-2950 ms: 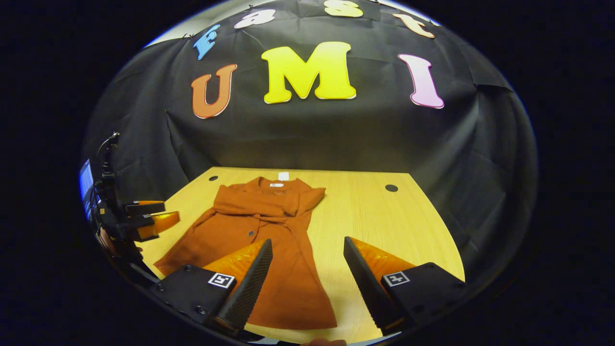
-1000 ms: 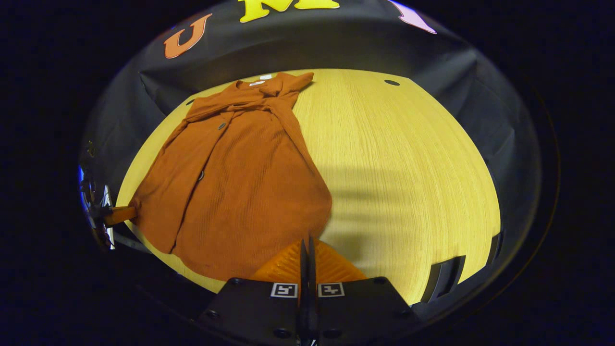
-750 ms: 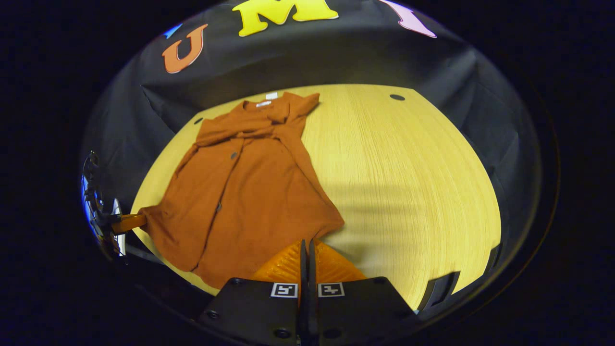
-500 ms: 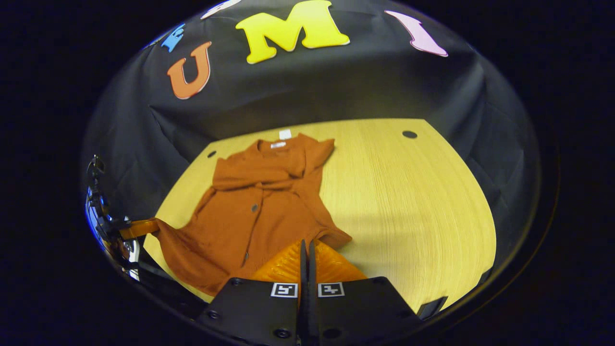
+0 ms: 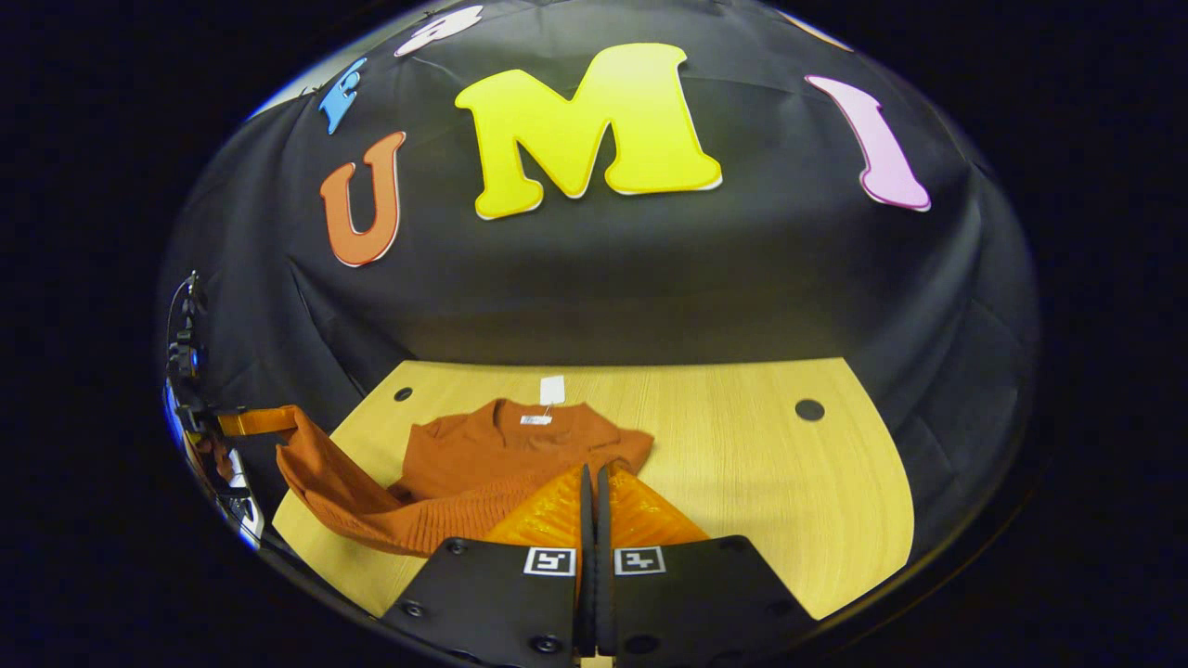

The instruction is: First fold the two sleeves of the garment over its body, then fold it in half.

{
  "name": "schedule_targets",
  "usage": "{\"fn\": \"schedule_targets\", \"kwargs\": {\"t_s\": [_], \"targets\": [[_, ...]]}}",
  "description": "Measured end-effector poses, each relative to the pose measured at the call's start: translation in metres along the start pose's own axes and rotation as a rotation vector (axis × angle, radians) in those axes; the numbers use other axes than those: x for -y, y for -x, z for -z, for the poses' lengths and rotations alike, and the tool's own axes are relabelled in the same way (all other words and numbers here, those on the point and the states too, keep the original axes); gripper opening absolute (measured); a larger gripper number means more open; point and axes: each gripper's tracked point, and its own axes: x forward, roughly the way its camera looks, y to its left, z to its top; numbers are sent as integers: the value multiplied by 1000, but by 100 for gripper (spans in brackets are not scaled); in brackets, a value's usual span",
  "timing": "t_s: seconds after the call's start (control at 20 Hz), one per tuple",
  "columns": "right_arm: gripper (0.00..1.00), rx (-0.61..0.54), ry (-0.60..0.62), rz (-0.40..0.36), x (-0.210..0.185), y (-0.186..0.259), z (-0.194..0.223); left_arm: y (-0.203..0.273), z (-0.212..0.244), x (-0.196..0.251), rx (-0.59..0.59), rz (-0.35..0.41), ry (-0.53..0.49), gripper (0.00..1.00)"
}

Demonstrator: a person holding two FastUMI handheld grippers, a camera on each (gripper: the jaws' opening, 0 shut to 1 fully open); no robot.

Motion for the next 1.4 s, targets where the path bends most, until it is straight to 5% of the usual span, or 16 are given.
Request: {"fn": "schedule_targets", "kwargs": {"t_s": [0.35, 0.65, 0.8, 0.85, 0.95, 1.05, 1.15, 1.2, 1.25, 1.3, 1.4], "targets": [[0, -48, 25, 34, 26, -144, -32, -131, -38, -20, -103, 83, 56, 3], [1, -151, 43, 86, 33, -258, 8, -240, -6, -65, -194, 27, 50, 3], [0, -187, 70, 129, 12, -304, 31, -270, 17, -89, -234, -12, 16, 10], [1, -196, 69, 131, 2, -317, 41, -275, 21, -93, -240, -11, 7, 3], [8, -218, 44, 124, -7, -332, 58, -274, 19, -90, -253, 13, 11, 6], [18, -222, 24, 108, 0, -318, 55, -277, 9, -72, -222, 24, 41, 50], [64, -167, 23, 114, 5, -298, 36, -265, -15, -69, -145, -11, 37, 88], [87, -140, 21, 126, 6, -286, 24, -259, -25, -79, -99, -35, 23, 93], [93, -112, 14, 132, 2, -270, 14, -250, -39, -86, -55, -48, 22, 84], [93, -82, 14, 133, -4, -251, 4, -238, -51, -85, -18, -58, 30, 98], [94, 4, 49, 141, -19, -212, -21, -201, -77, -83, 64, -77, 71, 98]]}}
